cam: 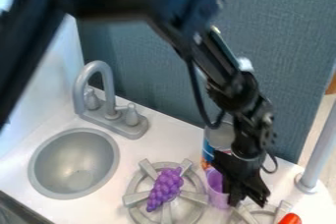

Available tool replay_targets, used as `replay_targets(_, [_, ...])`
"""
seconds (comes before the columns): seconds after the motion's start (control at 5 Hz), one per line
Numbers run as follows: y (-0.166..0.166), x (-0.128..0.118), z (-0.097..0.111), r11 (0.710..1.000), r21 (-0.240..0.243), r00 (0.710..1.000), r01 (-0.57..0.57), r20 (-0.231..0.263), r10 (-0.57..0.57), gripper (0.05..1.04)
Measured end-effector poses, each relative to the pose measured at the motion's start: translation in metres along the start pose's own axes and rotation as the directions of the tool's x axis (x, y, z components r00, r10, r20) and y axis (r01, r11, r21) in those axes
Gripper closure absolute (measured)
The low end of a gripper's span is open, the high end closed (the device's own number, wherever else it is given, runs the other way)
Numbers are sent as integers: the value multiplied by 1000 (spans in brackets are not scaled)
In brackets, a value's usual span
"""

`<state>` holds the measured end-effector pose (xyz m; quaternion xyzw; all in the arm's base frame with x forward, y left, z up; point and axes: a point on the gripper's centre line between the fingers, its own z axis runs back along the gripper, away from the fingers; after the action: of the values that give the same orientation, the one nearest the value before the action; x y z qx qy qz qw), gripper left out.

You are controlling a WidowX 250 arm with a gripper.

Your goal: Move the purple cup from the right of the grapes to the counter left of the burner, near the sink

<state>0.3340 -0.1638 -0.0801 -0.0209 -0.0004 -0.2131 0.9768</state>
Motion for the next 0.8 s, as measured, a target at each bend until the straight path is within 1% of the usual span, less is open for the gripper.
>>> replay_targets(0.2, [-12, -11, 31, 1000, -21, 998, 14, 54, -13, 989])
replay_targets(0.4, [-8, -36, 45, 999, 5, 999, -36, 38, 36, 989])
replay_targets(0.6, [19, -75, 52, 976, 62, 977, -208, -42, 211, 989])
replay_targets(0.8, [55, -106, 58, 923, 109, 924, -369, -63, 377, 989])
